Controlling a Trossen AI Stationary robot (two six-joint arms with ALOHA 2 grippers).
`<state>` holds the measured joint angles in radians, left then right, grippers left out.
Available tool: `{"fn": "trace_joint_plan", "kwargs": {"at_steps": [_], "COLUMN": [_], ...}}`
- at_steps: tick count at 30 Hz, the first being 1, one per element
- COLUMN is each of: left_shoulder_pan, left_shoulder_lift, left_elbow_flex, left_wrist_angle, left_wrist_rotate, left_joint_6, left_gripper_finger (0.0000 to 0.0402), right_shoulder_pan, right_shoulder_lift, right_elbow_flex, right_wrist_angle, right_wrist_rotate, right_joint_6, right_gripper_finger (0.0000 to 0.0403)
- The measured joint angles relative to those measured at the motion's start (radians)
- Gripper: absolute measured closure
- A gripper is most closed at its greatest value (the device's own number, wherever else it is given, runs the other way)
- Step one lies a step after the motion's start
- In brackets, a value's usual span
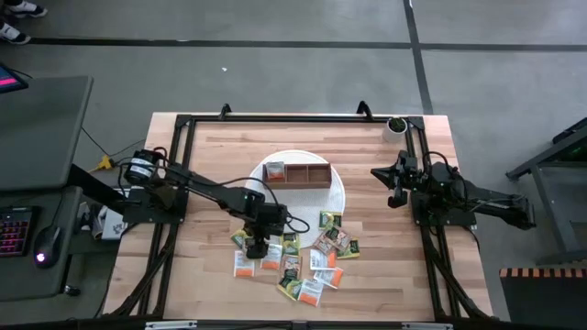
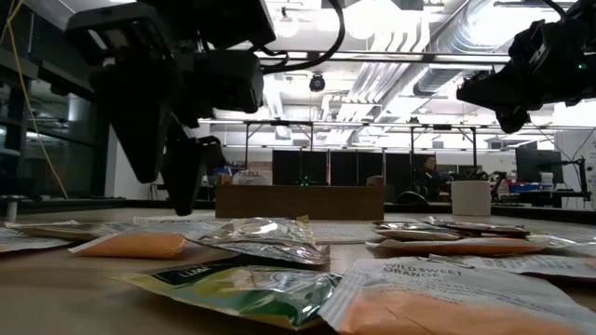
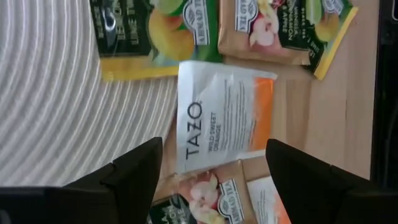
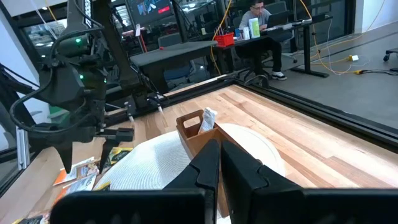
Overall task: Pick & Place Tea
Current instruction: Put the orange tea bag into the left section of the wooden organizer
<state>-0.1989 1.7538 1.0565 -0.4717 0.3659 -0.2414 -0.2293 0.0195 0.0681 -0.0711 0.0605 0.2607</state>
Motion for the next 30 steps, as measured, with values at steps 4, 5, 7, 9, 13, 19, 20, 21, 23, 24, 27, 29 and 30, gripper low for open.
{"fn": "trace_joint_plan", "kwargs": {"at_steps": [4,5,7,9,13,19,20,21,23,24,27,29,30], "left_shoulder_pan": [0.000,0.000,-0.003,-0.007,-0.017,-0.032,-0.032,-0.033,-0.033,-0.039,-0.052,-0.059,-0.060], "left_shoulder_lift": [0.000,0.000,0.000,0.000,0.000,0.002,0.010,0.022,0.039,0.040,0.044,0.045,0.045], "left_elbow_flex": [0.000,0.000,0.000,0.000,0.000,0.000,0.002,0.003,0.002,0.003,0.003,0.003,0.003], "left_wrist_angle": [-0.007,-0.008,-0.003,0.000,-0.001,0.000,0.002,0.012,0.011,0.012,0.017,0.021,0.021], "left_wrist_rotate": [-0.049,-0.059,-0.061,-0.062,-0.062,-0.091,-0.095,-0.096,-0.090,-0.086,-0.092,-0.101,-0.109], "left_joint_6": [-0.004,-0.006,-0.010,-0.011,-0.018,-0.019,-0.019,-0.024,-0.029,-0.036,-0.045,-0.053,-0.056], "left_gripper_finger": [0.0117,0.0117,0.0117,0.0117,0.0117,0.0117,0.0117,0.0117,0.0117,0.0117,0.0117,0.0117,0.0117], "right_shoulder_pan": [0.000,0.000,0.000,0.000,0.000,0.000,0.000,0.000,0.000,0.000,0.000,0.000,0.000], "right_shoulder_lift": [0.000,0.000,0.000,0.000,0.000,0.000,0.000,0.000,0.000,0.000,0.000,0.000,0.000], "right_elbow_flex": [0.000,0.000,0.000,0.000,0.000,0.000,0.000,0.000,0.000,0.000,0.000,0.000,0.000], "right_wrist_angle": [-0.001,0.000,0.000,0.000,0.000,0.000,0.000,0.000,0.000,0.000,0.000,0.000,0.001], "right_wrist_rotate": [0.000,0.000,0.000,0.000,0.000,0.000,0.000,0.000,0.000,0.000,0.000,0.000,0.000], "right_joint_6": [0.000,0.000,0.000,0.000,0.000,0.000,0.000,0.000,0.000,0.000,0.000,0.000,0.000], "right_gripper_finger": [0.0391,0.0391,0.0391,0.0391,0.0391,0.0391,0.0391,0.0391,0.0391,0.0391,0.0391,0.0391,0.0391]}}
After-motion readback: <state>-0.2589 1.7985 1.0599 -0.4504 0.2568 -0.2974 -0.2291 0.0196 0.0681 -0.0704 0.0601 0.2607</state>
